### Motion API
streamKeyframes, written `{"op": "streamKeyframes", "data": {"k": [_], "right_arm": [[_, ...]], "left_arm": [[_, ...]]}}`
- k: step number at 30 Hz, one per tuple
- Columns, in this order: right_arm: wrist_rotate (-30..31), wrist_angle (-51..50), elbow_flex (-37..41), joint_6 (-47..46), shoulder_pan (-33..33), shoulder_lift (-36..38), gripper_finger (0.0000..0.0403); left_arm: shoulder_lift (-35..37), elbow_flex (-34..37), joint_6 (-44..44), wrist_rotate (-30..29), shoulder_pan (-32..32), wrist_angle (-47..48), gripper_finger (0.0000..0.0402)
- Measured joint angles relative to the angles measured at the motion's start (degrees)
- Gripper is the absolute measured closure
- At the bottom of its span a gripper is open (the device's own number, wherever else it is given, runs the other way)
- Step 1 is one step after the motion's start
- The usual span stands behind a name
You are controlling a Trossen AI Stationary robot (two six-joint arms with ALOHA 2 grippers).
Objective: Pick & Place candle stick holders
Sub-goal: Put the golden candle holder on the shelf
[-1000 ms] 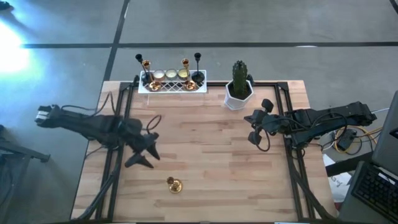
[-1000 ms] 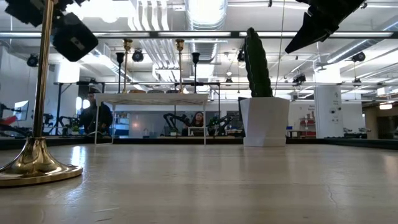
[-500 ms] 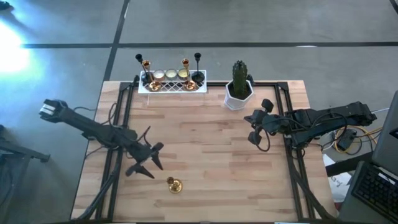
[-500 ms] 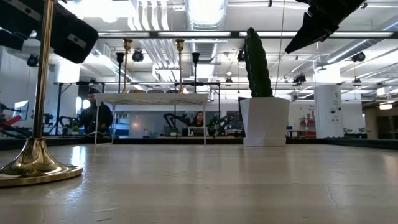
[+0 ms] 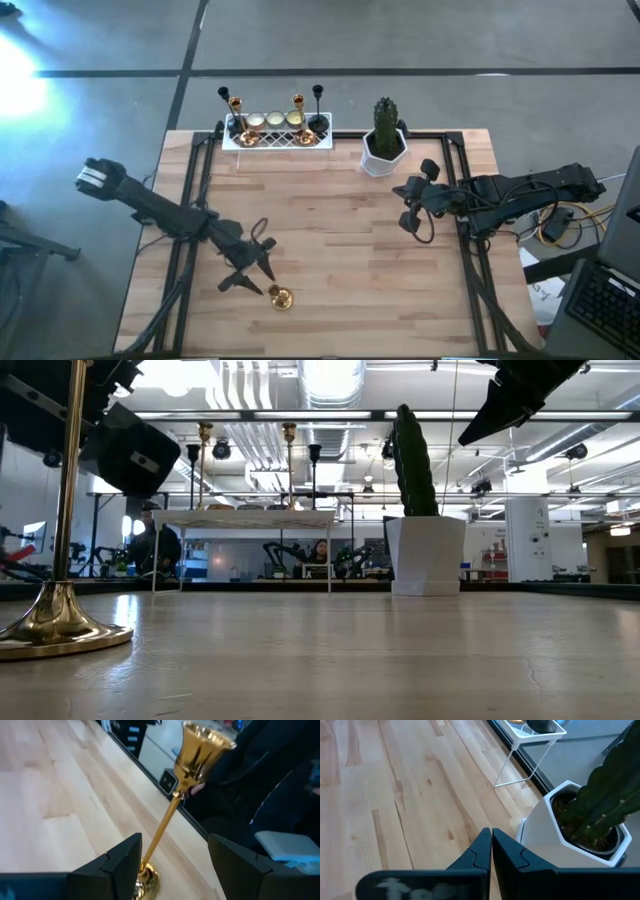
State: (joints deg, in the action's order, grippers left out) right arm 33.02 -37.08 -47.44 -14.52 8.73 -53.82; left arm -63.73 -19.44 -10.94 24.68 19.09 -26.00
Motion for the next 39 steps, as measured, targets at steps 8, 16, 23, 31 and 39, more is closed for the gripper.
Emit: {"op": "streamKeyframes", "data": {"k": [8,16,23,31,39], "right_arm": [[-0.01,0.04,-0.02,0.0,0.0,0.0,0.0394],[-0.01,0.12,-0.02,0.0,0.0,0.0,0.0394],[-0.01,0.08,-0.02,0.0,0.0,0.0,0.0394],[-0.01,0.1,-0.02,0.0,0.0,0.0,0.0394],[-0.01,0.12,-0.02,0.0,0.0,0.0,0.0394]], "left_arm": [[-7.77,-4.86,2.13,0.13,2.9,-0.13,0.0168],[-11.84,-8.39,7.7,-0.76,3.35,-0.16,0.0193],[-13.44,-9.57,9.79,-4.77,3.35,-0.09,0.029],[-11.19,-9.51,5.7,-12.98,3.56,0.16,0.0381],[-7.18,-14.02,5.36,-30.83,3.92,0.55,0.0381]]}}
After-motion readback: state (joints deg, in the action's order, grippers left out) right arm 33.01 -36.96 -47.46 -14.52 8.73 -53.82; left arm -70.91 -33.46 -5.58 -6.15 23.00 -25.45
